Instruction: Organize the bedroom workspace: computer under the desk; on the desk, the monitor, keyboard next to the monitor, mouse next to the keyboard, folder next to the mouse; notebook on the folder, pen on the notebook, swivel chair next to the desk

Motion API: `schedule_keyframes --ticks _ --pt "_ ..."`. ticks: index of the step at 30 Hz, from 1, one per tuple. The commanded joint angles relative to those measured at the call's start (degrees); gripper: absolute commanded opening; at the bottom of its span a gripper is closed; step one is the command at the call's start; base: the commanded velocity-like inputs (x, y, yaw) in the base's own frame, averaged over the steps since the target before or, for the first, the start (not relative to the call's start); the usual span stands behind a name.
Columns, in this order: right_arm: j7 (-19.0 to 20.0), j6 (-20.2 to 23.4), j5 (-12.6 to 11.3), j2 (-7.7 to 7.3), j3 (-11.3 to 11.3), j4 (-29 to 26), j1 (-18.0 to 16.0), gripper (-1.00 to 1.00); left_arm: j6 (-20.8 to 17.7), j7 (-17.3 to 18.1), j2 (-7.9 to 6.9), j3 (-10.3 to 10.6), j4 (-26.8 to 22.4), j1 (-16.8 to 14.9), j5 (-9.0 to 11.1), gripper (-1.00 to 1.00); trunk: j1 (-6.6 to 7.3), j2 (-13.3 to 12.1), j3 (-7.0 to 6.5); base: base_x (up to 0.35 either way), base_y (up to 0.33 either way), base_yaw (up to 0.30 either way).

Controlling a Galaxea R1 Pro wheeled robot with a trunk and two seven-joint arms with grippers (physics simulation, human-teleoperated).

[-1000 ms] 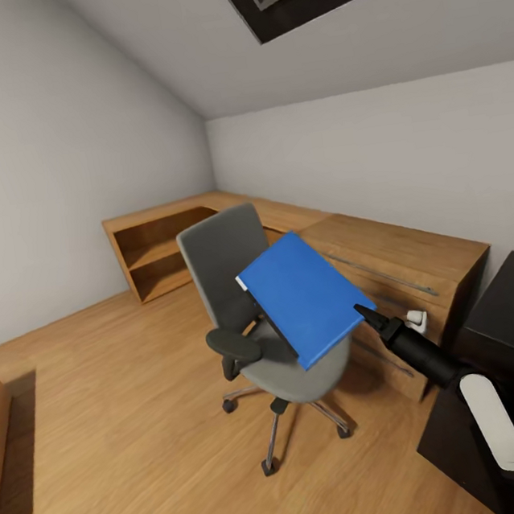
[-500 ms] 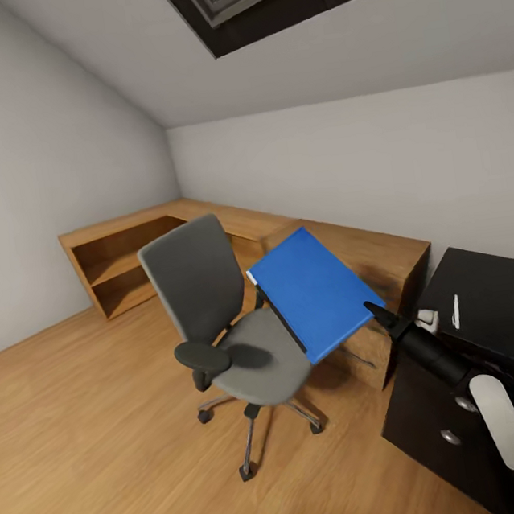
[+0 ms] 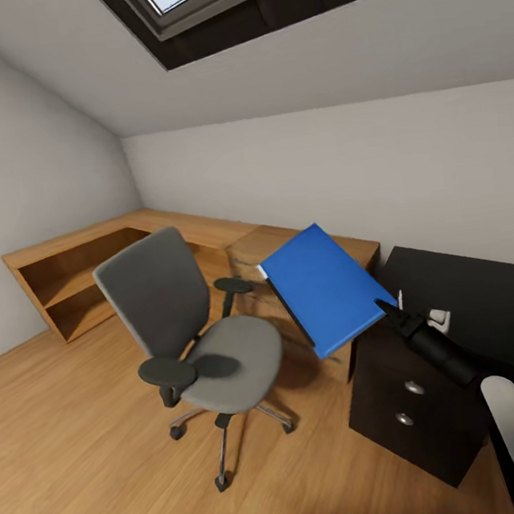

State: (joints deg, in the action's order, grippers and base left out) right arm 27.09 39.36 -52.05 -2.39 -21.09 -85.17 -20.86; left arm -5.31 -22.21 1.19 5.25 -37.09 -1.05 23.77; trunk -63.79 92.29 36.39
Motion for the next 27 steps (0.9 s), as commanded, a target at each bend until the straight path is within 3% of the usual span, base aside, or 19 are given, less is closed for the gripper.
schedule_keyframes --ticks 1,6,15,27 --pt "0.06 0.48 -0.27 0.02 -0.34 0.00 -0.06 -1.00 -0.23 -0.46 0.05 0.28 0.11 0.00 0.14 1.00 0.23 -0.39 -0.13 0.000 0.000 -0.143" --pt "0.06 0.53 -0.29 0.02 -0.61 0.06 -0.06 -1.00 -0.18 -0.46 0.20 0.21 0.41 0.00 -1.70 1.00 1.33 -2.39 -1.03 0.000 0.000 -0.047" --pt "0.04 0.43 -0.26 0.16 -0.62 0.22 -0.06 -1.00 4.08 -0.53 0.33 0.20 1.19 0.00 -2.04 1.00 3.31 -6.00 -2.64 0.000 0.000 -0.003" --pt "0.06 0.45 -0.24 0.11 -0.63 0.18 -0.06 -1.00 4.77 -0.72 0.67 0.26 1.46 0.00 -2.06 1.00 5.94 -10.81 -5.28 0.000 0.000 -0.131"
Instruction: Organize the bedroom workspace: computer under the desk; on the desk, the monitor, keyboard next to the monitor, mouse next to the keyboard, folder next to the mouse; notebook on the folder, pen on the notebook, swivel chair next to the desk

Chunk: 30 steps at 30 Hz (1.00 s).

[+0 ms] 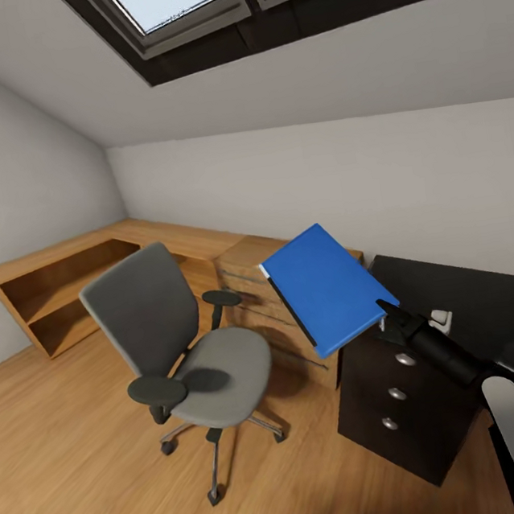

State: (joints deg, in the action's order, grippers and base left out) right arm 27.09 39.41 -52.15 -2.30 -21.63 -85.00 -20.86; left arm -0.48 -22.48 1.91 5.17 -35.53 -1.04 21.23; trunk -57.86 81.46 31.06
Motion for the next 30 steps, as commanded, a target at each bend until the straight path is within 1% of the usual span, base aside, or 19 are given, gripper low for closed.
schedule_keyframes --ticks 1,12,19,21,24,25,30 --pt "0.07 0.41 -0.14 0.01 -0.09 0.01 -0.06 -1.00 -0.05 -0.47 -0.05 0.32 -0.09 -0.01 0.48 1.00 0.23 -0.39 -0.19 0.000 0.000 -0.200" --pt "0.07 0.41 -0.08 0.01 -0.17 0.01 -0.06 -1.00 -0.04 -0.54 -0.06 0.28 0.01 -0.01 0.49 1.00 2.64 -4.80 -2.77 0.000 0.000 -0.211" --pt "0.02 0.41 -0.06 0.01 -0.25 0.12 -0.06 -1.00 -0.04 -0.55 -0.07 0.28 0.03 -0.01 0.50 1.00 4.18 -7.60 -4.07 0.000 0.000 -0.041" --pt "0.01 0.41 -0.09 0.01 -0.25 0.13 -0.06 -1.00 -0.01 -0.55 -0.07 0.28 0.03 -0.01 0.49 1.00 4.18 -7.60 -4.07 0.000 0.000 -0.002" --pt "-0.11 0.33 -0.07 0.09 -0.26 0.26 -0.06 -1.00 1.75 -0.38 -0.06 0.28 0.03 -0.01 0.48 1.00 4.18 -7.60 -4.07 0.000 0.000 -0.033" --pt "-0.15 0.32 -0.06 0.10 -0.26 0.27 -0.06 -1.00 2.38 -0.31 -0.06 0.28 0.03 -0.01 0.50 1.00 4.18 -7.60 -4.07 0.000 0.000 -0.198" --pt "-0.18 0.32 -0.05 0.10 -0.26 0.33 -0.06 -1.00 2.64 -0.29 -0.06 0.28 0.03 -0.01 0.53 1.00 4.18 -7.60 -4.07 0.000 0.000 -0.245"
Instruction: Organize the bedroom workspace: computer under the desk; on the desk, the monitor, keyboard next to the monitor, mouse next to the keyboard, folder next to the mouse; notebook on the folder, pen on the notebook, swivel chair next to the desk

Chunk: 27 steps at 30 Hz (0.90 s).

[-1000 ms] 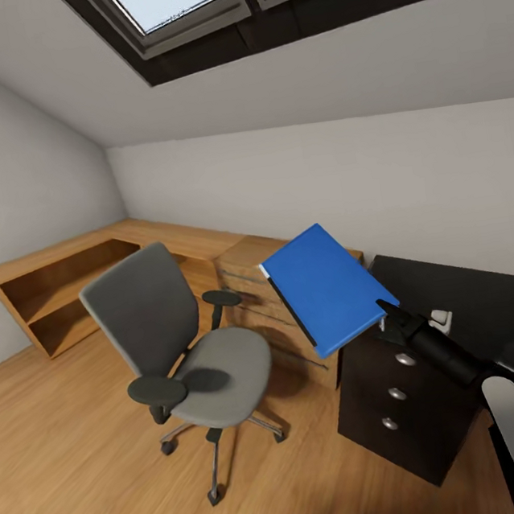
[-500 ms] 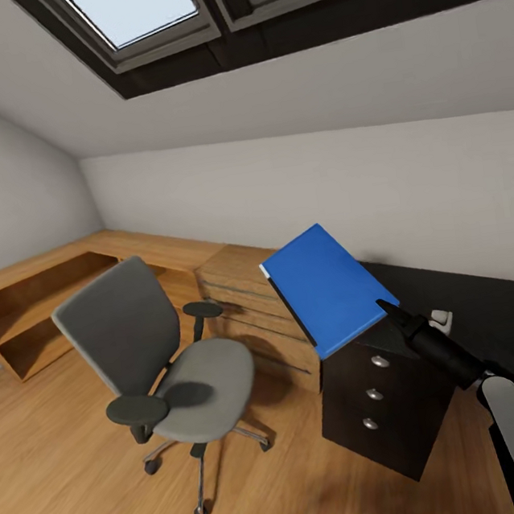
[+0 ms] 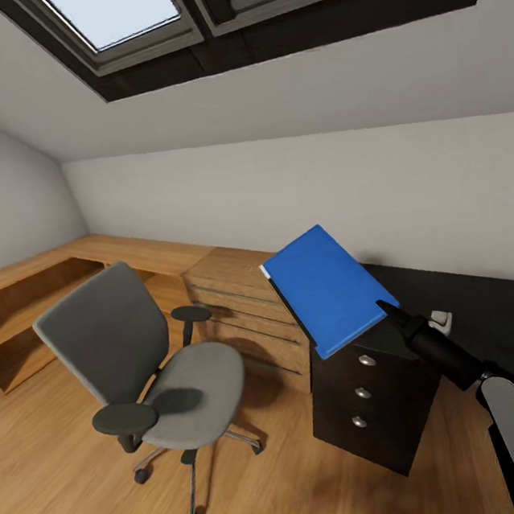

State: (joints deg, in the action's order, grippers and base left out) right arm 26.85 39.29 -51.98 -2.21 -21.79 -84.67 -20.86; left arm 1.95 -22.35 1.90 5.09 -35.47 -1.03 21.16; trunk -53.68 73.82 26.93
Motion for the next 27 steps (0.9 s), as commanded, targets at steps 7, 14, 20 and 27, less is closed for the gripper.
schedule_keyframes --ticks 7,14,20,27 --pt "-0.07 0.31 -0.23 0.02 -0.09 0.14 -0.06 -1.00 0.24 -0.42 -0.05 0.34 -0.04 -0.02 0.63 1.00 0.00 0.04 0.06 0.000 0.000 -0.267" --pt "-0.61 -0.25 -0.23 0.01 -0.82 3.84 -0.06 -1.00 0.24 -0.43 -0.05 0.34 -0.04 -0.02 0.64 1.00 0.00 0.04 0.06 0.000 0.000 -0.269" --pt "-0.83 -0.35 -0.23 0.09 -4.38 5.63 -0.06 -1.00 0.24 -0.42 -0.01 0.34 -0.02 -0.02 0.64 1.00 0.00 0.04 0.06 0.000 0.000 -0.269" --pt "-1.19 -0.28 -0.23 0.02 -6.25 6.20 -0.06 -1.00 0.26 -0.42 -0.05 0.36 0.05 -0.02 0.64 1.00 0.00 0.04 0.06 0.000 0.000 -0.269"
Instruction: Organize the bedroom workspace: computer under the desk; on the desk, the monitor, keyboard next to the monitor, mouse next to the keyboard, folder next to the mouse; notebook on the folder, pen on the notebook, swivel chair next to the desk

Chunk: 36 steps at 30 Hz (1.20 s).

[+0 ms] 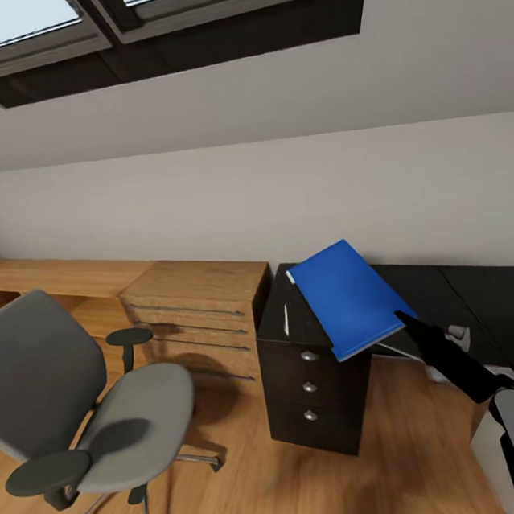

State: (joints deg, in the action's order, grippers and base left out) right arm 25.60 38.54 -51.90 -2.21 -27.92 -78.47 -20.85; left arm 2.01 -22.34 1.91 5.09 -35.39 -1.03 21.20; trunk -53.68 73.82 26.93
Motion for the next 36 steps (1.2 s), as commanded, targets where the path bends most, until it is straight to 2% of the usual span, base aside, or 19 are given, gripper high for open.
schedule_keyframes --ticks 1,8,36 --pt "-0.19 0.47 -0.31 0.02 -0.27 0.03 -0.06 -1.00 0.22 -0.42 -0.06 0.36 -0.03 -0.02 0.60 1.00 0.00 0.04 0.06 0.000 0.000 -0.269" --pt "-1.31 0.40 -0.31 0.01 -0.61 0.07 -0.06 -1.00 0.26 -0.42 -0.06 0.36 -0.03 -0.02 0.59 1.00 0.00 0.04 0.06 0.000 0.000 -0.269" --pt "-1.47 -0.23 -0.18 0.18 -0.46 1.99 -0.06 -1.00 0.26 -0.42 -0.06 0.45 -0.03 -0.02 0.54 1.00 0.00 0.04 0.06 0.000 0.000 -0.270"
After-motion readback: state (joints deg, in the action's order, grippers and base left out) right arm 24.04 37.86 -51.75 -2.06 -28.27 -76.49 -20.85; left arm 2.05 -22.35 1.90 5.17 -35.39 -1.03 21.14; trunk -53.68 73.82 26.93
